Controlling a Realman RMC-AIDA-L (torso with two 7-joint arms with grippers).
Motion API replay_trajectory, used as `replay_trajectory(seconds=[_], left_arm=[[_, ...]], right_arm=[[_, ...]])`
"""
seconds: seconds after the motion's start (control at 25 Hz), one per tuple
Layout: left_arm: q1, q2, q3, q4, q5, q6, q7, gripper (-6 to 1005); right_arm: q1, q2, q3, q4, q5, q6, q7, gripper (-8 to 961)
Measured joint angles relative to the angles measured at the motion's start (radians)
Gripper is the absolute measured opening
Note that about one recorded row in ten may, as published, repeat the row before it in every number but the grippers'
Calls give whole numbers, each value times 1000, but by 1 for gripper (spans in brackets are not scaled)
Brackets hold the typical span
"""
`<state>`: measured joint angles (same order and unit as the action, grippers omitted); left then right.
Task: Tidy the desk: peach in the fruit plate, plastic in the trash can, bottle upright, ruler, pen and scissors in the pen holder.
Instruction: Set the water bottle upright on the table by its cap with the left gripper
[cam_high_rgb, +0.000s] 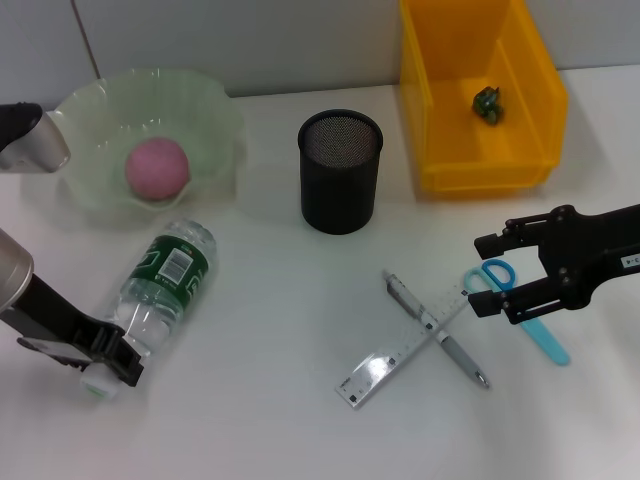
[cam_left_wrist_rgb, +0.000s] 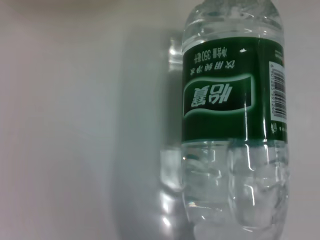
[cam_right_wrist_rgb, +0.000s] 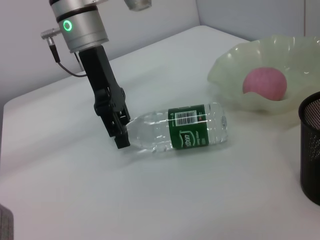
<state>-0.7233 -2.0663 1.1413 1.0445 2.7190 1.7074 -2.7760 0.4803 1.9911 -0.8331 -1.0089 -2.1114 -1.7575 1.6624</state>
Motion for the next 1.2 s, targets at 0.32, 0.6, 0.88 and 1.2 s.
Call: replay_trajectory(seconds=[0.32, 0.6, 0.88, 1.2], left_arm=[[-1, 0, -5, 49, -7, 31, 9, 442], [-37, 0, -6, 86, -3, 54, 12, 441], [-77, 3, -9, 102, 8, 68, 12, 442], [-126, 1, -11, 121, 39, 93, 12, 443]], right_arm=[[0, 0, 11, 0, 1, -4, 0, 827], [-1, 2, 13, -1, 2, -6, 0, 827], [-2, 4, 26, -2, 2, -6, 0, 826], [-2, 5, 26, -2, 2, -7, 0, 827]])
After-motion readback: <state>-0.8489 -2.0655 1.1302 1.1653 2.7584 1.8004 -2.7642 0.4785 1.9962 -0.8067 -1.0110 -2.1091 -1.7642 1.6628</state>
